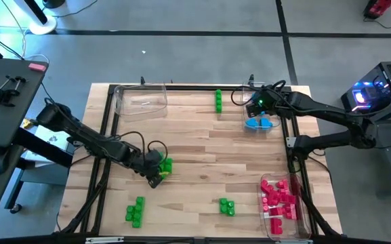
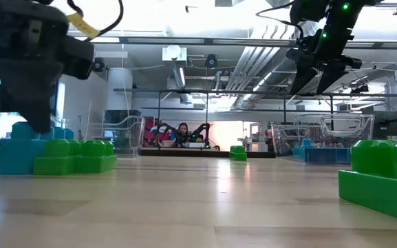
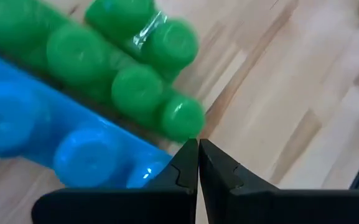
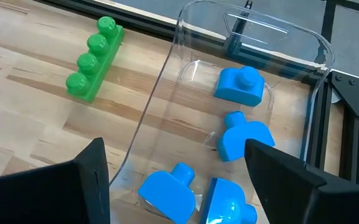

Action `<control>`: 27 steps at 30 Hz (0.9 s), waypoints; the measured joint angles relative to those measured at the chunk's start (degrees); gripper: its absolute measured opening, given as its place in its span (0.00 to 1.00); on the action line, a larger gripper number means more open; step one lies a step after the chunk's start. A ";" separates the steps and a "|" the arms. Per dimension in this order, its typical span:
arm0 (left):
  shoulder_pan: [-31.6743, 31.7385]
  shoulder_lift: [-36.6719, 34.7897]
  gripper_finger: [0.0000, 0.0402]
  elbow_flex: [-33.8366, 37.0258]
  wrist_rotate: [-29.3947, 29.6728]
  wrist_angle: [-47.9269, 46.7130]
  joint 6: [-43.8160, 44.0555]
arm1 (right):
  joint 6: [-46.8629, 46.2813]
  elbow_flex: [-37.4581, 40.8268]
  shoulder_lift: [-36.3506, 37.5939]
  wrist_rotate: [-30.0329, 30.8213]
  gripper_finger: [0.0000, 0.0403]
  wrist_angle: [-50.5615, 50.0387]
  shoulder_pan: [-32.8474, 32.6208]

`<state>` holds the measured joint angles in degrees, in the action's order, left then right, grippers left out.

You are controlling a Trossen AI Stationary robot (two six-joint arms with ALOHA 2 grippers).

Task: Sort blocks
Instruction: Put the blue game piece into the top right transparent bin

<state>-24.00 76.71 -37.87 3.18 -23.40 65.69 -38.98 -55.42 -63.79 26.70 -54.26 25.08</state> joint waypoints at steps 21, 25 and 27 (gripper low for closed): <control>-7.72 -13.57 0.00 0.02 2.31 -31.80 18.01 | 0.67 0.02 -5.03 -1.95 0.61 2.18 0.00; -7.72 -17.59 0.00 -0.46 3.80 -24.48 12.18 | 3.53 0.02 -6.75 -5.14 0.61 3.79 -0.14; -7.53 -19.29 0.00 -1.87 4.82 -22.36 7.34 | 5.30 0.02 -6.76 -6.14 0.61 5.14 -0.43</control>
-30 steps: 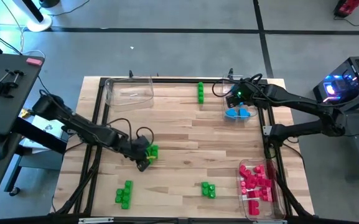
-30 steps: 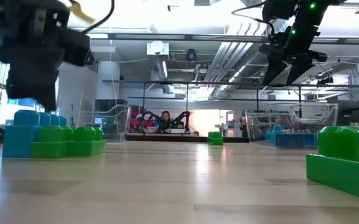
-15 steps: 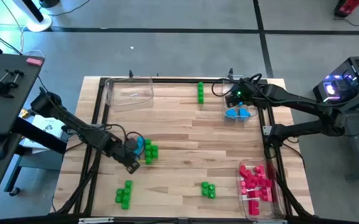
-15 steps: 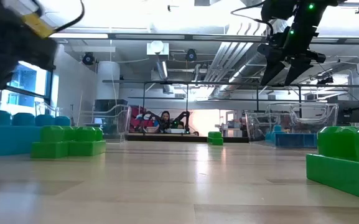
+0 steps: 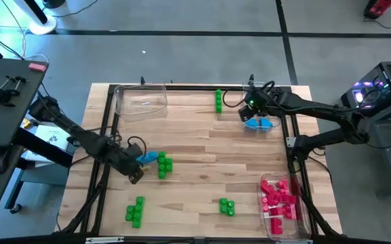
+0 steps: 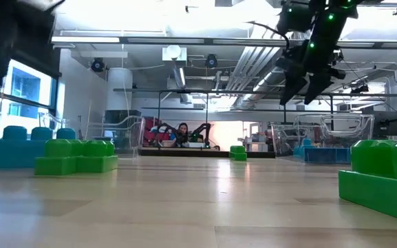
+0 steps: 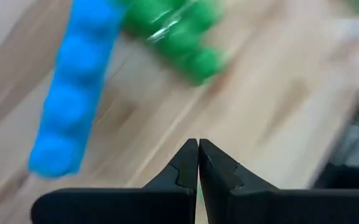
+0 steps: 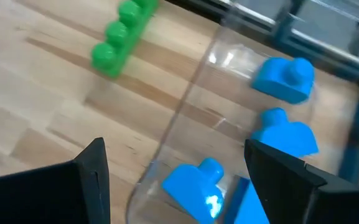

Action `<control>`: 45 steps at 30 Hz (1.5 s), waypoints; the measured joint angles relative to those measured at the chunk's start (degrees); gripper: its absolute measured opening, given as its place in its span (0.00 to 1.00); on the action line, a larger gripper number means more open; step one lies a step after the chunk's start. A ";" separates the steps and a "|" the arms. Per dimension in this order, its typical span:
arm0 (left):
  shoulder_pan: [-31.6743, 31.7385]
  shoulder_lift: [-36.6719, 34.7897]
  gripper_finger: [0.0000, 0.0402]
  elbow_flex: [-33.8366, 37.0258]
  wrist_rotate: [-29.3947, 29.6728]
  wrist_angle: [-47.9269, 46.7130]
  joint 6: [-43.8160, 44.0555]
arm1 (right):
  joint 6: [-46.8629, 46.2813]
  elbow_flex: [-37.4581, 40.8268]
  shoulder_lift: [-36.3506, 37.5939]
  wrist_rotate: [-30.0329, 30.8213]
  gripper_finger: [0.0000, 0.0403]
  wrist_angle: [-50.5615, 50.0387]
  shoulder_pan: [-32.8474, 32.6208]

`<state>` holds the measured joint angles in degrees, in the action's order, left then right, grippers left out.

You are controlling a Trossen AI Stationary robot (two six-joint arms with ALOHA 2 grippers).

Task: Sort blocks
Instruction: Put the blue game piece into the top right transparent bin

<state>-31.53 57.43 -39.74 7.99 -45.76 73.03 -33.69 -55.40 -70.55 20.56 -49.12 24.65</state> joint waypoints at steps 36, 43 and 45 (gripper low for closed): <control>13.86 8.41 0.71 5.90 -4.47 -6.14 -27.36 | -3.83 0.00 6.87 -4.47 0.61 5.28 -7.83; 16.58 14.15 0.71 6.44 -4.67 0.25 -30.16 | -3.81 -0.02 6.52 -4.46 0.61 5.52 -7.83; 17.01 16.02 0.70 6.44 -4.64 0.94 -30.18 | -3.82 -0.02 6.56 -4.46 0.61 5.57 -7.83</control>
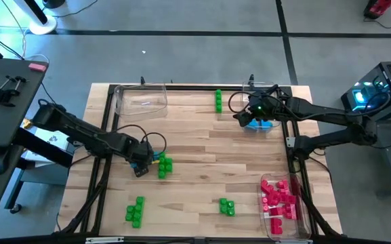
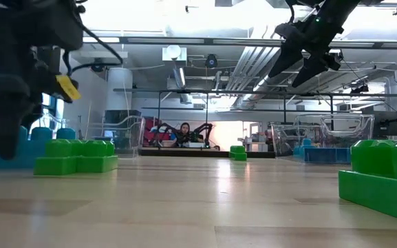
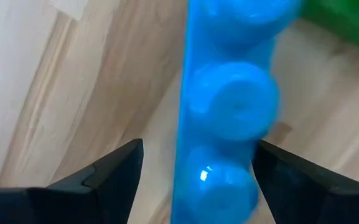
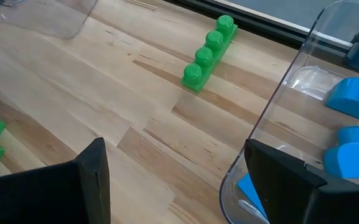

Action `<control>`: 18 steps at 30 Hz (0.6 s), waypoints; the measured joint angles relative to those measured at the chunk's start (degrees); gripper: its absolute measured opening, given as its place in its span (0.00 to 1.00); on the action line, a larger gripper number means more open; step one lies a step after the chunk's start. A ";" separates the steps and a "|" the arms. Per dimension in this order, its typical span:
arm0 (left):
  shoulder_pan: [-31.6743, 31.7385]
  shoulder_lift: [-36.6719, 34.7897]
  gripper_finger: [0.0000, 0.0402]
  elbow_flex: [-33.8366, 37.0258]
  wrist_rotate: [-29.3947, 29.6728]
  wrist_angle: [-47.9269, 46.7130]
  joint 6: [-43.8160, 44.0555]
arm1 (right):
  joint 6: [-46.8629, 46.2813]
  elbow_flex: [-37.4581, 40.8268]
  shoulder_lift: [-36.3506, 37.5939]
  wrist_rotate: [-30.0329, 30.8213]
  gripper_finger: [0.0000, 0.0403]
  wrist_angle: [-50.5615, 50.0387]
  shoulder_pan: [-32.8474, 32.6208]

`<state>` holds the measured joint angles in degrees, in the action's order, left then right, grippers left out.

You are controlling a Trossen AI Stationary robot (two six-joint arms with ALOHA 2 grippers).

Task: Sort blocks
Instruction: Put the blue game piece into the top right transparent bin

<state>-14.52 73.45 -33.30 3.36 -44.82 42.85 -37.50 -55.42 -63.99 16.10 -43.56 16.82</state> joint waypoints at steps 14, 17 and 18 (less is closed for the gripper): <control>0.35 2.42 0.25 -3.50 -2.99 -2.40 -1.52 | 0.01 0.00 -0.02 -0.30 0.61 0.58 0.00; 0.91 -1.24 0.25 -6.88 -1.25 -1.71 -2.85 | 0.77 0.00 -0.02 -4.56 0.61 5.30 -0.02; 1.24 -2.69 0.25 -8.40 -0.12 -1.98 -3.67 | 1.62 0.00 -0.02 -7.07 0.61 8.30 -0.25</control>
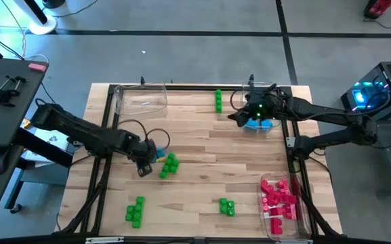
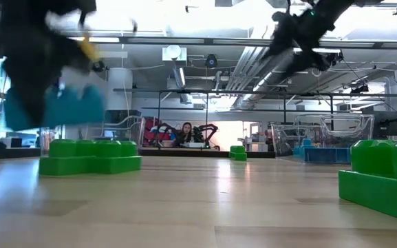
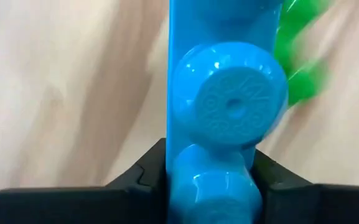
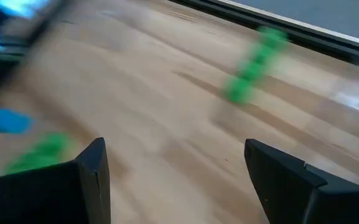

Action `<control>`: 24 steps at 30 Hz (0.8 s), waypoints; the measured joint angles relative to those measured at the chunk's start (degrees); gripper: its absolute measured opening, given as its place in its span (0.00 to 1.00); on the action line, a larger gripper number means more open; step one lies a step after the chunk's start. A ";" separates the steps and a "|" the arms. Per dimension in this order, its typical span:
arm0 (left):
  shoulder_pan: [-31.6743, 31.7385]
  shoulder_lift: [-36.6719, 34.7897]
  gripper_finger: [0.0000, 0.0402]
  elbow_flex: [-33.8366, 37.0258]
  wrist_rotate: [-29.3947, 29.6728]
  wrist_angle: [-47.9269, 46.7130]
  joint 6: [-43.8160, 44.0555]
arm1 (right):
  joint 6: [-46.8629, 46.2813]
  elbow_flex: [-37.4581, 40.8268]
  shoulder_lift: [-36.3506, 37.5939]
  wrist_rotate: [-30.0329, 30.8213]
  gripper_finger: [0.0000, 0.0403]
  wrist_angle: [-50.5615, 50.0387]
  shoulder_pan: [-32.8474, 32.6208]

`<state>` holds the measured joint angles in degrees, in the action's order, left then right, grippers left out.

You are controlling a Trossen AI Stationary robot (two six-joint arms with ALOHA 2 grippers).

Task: Sort blocks
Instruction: Put the blue game piece into the top right transparent bin

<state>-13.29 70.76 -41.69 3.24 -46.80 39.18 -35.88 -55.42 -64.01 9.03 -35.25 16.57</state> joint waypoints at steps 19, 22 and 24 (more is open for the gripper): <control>9.28 1.98 0.25 -22.52 6.07 12.95 -31.72 | 19.96 -0.07 -10.79 -5.95 0.61 44.59 -17.52; 9.28 6.75 0.25 -23.02 4.29 12.99 -35.14 | 25.11 -0.04 -13.09 -0.52 0.61 43.17 -19.61; 9.28 9.50 0.25 -23.75 4.18 13.11 -35.88 | 27.45 -0.04 -14.12 2.68 0.61 41.60 -20.60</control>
<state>-4.01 80.26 -65.44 7.42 -33.69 3.30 -8.43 -55.46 -78.12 11.71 6.35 -4.04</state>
